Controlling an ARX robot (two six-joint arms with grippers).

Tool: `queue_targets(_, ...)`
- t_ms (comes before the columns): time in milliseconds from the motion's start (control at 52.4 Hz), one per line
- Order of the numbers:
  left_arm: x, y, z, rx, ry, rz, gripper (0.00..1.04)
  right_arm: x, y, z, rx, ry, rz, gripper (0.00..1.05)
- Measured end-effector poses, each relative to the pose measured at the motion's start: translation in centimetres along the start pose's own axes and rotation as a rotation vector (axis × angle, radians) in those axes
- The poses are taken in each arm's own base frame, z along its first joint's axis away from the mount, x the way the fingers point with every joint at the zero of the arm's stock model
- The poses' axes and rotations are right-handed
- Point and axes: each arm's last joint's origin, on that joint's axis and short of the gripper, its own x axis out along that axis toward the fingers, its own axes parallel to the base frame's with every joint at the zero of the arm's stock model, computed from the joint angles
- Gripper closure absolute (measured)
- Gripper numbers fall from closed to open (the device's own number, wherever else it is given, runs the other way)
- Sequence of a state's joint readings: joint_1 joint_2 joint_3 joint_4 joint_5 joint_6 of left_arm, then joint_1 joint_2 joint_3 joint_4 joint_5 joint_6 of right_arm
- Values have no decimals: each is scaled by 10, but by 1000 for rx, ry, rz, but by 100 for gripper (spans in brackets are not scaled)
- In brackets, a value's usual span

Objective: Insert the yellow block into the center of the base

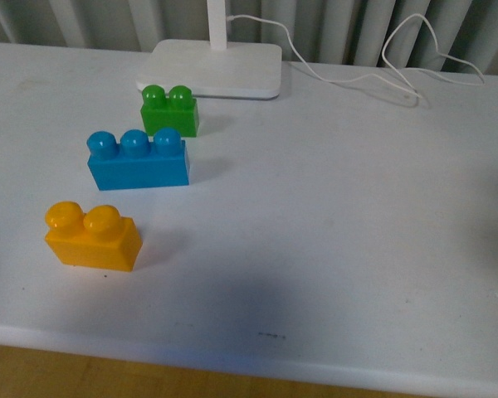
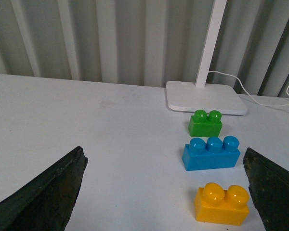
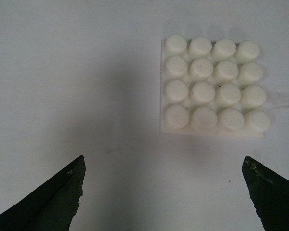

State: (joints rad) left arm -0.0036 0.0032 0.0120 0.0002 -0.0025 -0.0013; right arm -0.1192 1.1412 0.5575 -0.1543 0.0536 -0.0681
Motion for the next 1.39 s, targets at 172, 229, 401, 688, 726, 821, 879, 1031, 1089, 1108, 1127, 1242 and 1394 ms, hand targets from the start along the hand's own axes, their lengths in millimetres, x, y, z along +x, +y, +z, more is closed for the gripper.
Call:
queue_targets(172,0,0,0,0,0,0,6,47,-4,29,-40,129,-42,9)
queue_targets(229,0,0,0,0,0,0,6,64,-5,39,-73,164,-61,9)
queue_targets(401,0,0,0,0,0,0,6,92,-9,50,-117,221,-100,9)
queue_targets(688,0,0,0,0,0,0,6,126,-33,60,-102,280,-167,9)
queue_targets(726,0,0,0,0,0,0,6,128,-37,61,-94,285,-172,9)
queue_targets(821,0,0,0,0,0,0,6,131,-48,65,-74,293,-179,9)
queue_targets(879,0,0,0,0,0,0,6,132,-54,67,-63,300,-178,9)
queue_targets(1031,0,0,0,0,0,0,6,137,-69,66,-22,348,-150,9)
queue_targets(1089,0,0,0,0,0,0,6,140,-73,62,-5,362,-133,9)
queue_targets(1108,0,0,0,0,0,0,6,141,-73,62,-4,363,-131,9)
queue_targets(1127,0,0,0,0,0,0,6,142,-74,61,-1,366,-130,9)
queue_targets(1242,0,0,0,0,0,0,6,146,-76,57,4,377,-130,9)
queue_targets(1394,0,0,0,0,0,0,6,150,-78,55,17,381,-120,9)
